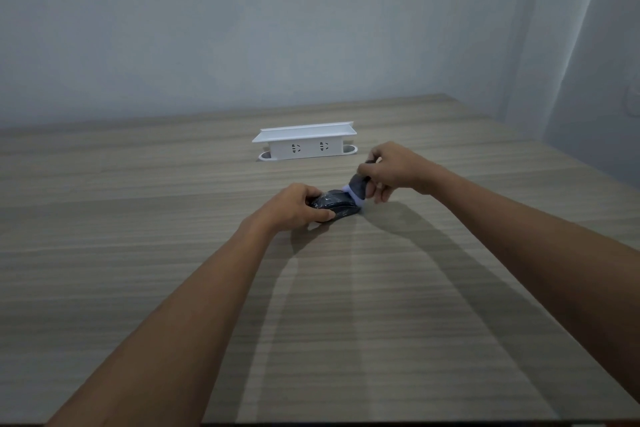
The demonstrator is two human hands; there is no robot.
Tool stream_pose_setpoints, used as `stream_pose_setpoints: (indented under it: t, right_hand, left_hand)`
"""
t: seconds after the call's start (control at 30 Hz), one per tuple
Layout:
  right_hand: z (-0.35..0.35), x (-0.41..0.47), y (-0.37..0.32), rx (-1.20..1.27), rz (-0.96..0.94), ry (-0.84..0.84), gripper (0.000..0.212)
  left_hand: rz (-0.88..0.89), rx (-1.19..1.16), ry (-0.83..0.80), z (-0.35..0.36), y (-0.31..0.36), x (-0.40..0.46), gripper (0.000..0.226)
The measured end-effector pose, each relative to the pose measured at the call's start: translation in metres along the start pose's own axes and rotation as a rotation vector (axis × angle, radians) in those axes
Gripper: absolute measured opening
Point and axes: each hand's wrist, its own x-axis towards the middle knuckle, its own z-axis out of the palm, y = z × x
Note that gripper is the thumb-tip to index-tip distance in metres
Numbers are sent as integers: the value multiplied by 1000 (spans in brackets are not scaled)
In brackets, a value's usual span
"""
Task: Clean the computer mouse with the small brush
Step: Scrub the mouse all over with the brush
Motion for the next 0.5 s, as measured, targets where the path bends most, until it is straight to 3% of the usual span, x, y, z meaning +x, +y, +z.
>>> stream_pose_setpoints:
  t: [0.13, 0.33, 0.5]
  right_hand:
    - [0, 2, -7, 55, -4, -49, 17]
    - [3, -4, 0, -72, 24, 49, 22]
    - [6, -2, -10, 63, -14, -64, 19]
  left_hand:
    - [5, 5, 1, 0, 1, -1, 34]
    - [8, 2, 29, 1, 2, -4, 27]
    - [-11, 22, 35, 2, 4, -5, 35]
